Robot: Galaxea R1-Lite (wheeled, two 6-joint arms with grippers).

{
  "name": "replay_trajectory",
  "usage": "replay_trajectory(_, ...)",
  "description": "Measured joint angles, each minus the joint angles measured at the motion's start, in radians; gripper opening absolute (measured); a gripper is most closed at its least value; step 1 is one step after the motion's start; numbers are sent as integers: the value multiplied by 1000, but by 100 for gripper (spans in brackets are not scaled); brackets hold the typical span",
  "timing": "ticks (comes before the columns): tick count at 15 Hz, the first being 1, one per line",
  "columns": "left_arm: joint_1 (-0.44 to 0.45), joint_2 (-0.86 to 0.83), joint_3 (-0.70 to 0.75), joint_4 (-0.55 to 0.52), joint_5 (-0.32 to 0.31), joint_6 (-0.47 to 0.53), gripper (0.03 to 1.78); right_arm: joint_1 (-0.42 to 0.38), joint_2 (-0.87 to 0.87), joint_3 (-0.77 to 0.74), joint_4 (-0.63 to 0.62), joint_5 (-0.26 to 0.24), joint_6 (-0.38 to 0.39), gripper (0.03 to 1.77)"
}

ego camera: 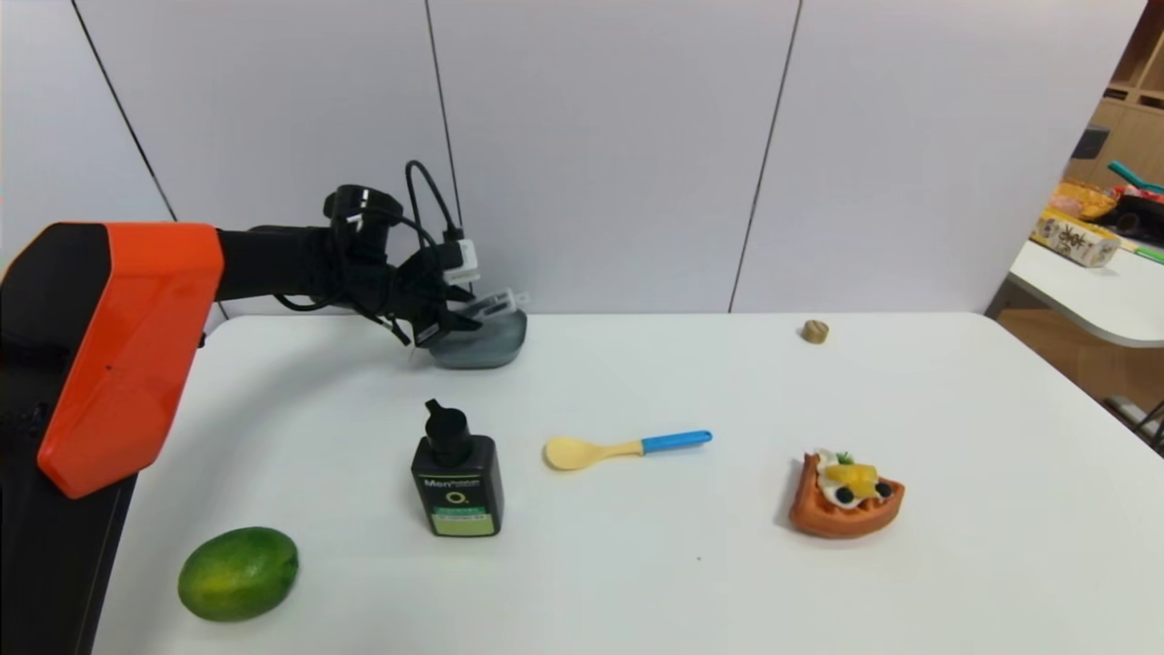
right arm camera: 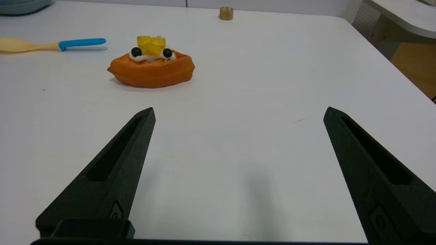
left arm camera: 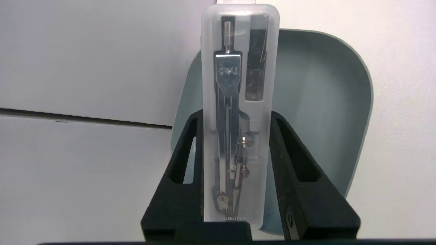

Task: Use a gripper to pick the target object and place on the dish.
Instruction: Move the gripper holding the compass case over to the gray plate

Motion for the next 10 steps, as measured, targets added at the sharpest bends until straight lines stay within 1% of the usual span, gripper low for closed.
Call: replay_trajectory(10,-11,13,0,2,1,0,59,0,0,0,0,0,-1,171)
